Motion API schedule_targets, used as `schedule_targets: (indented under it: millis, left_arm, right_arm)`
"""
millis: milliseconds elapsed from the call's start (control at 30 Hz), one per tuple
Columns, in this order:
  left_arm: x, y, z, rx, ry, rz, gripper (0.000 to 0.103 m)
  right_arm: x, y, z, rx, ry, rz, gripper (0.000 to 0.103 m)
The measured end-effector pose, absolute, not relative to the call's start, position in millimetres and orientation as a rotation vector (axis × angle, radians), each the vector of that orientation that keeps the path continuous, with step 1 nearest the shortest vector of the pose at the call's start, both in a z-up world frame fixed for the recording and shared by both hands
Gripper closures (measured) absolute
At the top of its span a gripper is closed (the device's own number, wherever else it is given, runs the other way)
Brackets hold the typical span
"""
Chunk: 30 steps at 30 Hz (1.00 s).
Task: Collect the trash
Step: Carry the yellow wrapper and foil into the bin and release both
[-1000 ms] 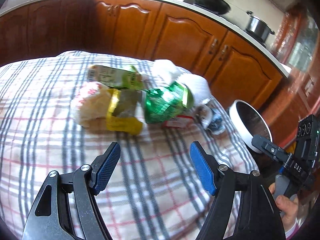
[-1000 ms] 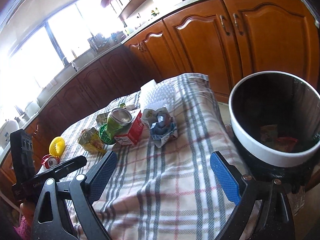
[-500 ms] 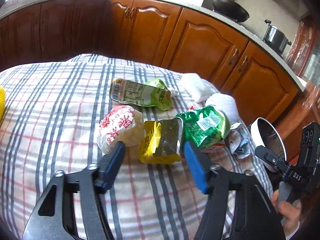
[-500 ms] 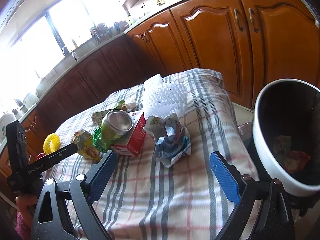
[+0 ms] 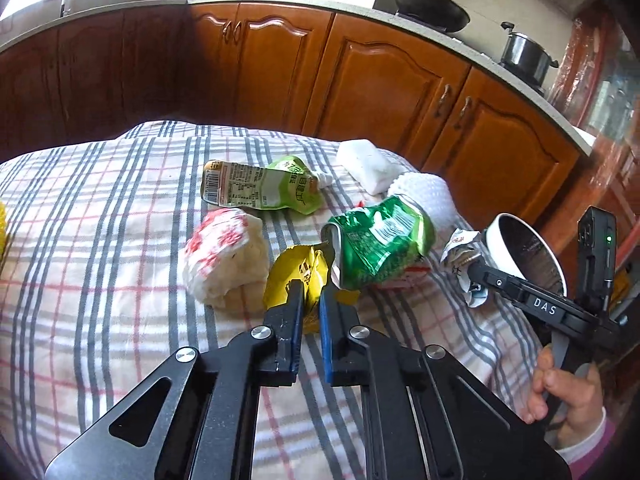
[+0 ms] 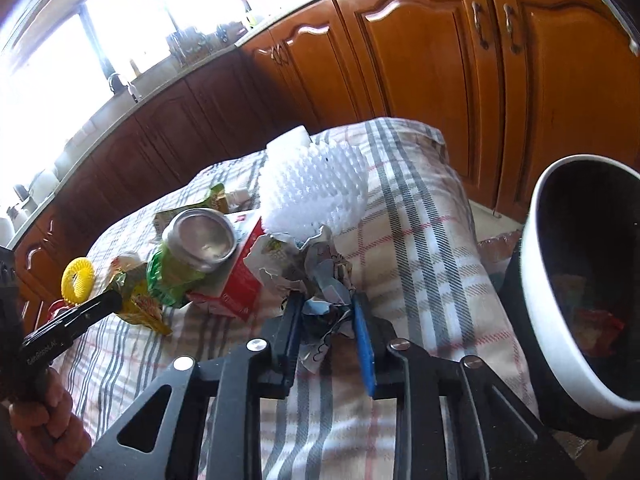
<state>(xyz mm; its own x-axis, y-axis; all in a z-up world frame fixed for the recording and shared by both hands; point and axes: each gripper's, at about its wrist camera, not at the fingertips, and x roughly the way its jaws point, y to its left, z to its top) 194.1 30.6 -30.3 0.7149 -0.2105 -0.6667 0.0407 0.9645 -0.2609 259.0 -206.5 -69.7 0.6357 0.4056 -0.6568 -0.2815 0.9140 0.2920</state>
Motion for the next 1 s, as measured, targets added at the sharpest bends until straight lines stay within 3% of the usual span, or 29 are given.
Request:
schedule_targets:
  millis: [367, 1000]
  left_arm:
    - [162.5, -7.9, -8.9, -0.229, 0.738, -0.282, 0.098]
    - [195.3, -120.6, 8.1, -0.164, 0.745, -0.497, 0.098]
  right_arm:
    - [216.2, -241.3, -54.0, 0.210, 0.741, 0.372, 0.080]
    - [193.3, -335.2, -42.5, 0.279, 0.687, 0.213, 0.080]
